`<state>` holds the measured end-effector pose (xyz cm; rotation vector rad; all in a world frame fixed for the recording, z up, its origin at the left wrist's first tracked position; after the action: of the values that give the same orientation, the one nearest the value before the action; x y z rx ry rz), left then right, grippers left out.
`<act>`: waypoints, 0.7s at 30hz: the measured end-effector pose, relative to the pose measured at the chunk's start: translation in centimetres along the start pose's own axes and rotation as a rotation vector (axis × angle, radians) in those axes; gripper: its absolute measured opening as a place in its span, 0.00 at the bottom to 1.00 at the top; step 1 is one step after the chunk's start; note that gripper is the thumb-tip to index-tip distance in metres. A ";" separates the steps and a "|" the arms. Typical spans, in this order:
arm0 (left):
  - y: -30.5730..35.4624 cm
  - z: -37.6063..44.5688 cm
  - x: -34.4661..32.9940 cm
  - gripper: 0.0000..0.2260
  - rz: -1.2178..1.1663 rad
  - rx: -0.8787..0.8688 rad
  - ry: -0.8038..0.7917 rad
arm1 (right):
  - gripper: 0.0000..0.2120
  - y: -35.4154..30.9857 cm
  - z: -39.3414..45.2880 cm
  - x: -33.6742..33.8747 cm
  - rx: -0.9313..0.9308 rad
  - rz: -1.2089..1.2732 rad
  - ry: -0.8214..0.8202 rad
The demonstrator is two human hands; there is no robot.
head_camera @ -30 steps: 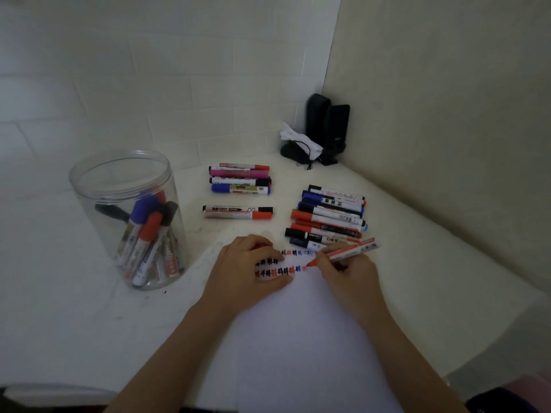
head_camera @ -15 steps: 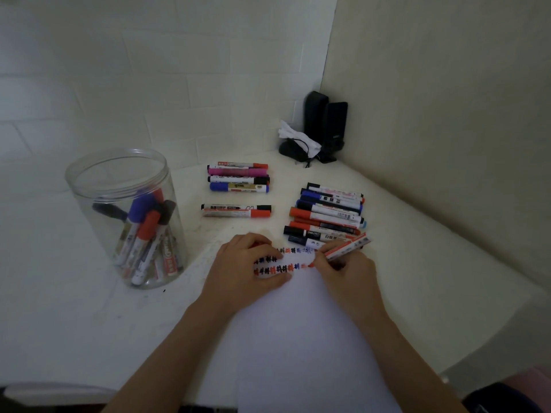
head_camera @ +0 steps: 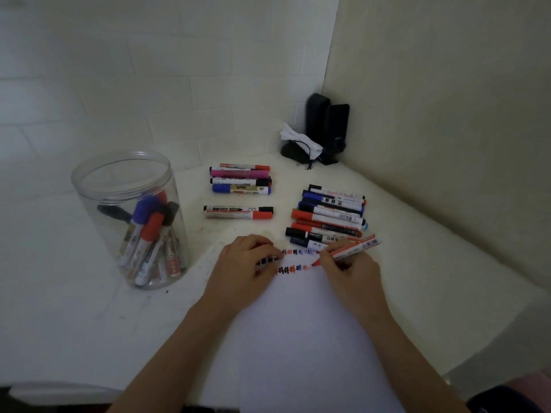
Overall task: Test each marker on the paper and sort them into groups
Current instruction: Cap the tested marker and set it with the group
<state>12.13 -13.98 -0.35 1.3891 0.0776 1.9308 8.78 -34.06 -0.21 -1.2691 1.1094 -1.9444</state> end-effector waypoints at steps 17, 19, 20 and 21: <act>-0.9 -0.9 2.6 0.11 -0.532 0.322 0.141 | 0.06 0.2 0.0 0.8 -0.241 0.354 -0.005; 0.0 -1.5 2.3 0.11 -0.586 0.331 0.121 | 0.07 -0.5 -0.1 0.9 -0.240 0.404 -0.046; 0.3 -1.9 2.0 0.10 -0.598 0.335 0.102 | 0.08 -0.8 -0.3 0.9 -0.245 0.432 -0.061; 0.3 -2.2 1.7 0.10 -0.606 0.339 0.086 | 0.08 -1.0 -0.5 0.7 -0.259 0.461 -0.081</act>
<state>9.92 -12.48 0.24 1.2918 0.8046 1.4991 7.98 -33.95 0.91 -1.0854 1.4942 -1.4319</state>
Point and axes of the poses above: each hand's wrist, its own z-axis towards the middle knuckle, its own x-axis out of the back of the hand, y = z × x, the point moved 9 cm from there along z, towards the middle knuckle, and after that the axes turned 1 degree about z, right-handed, at the moved point
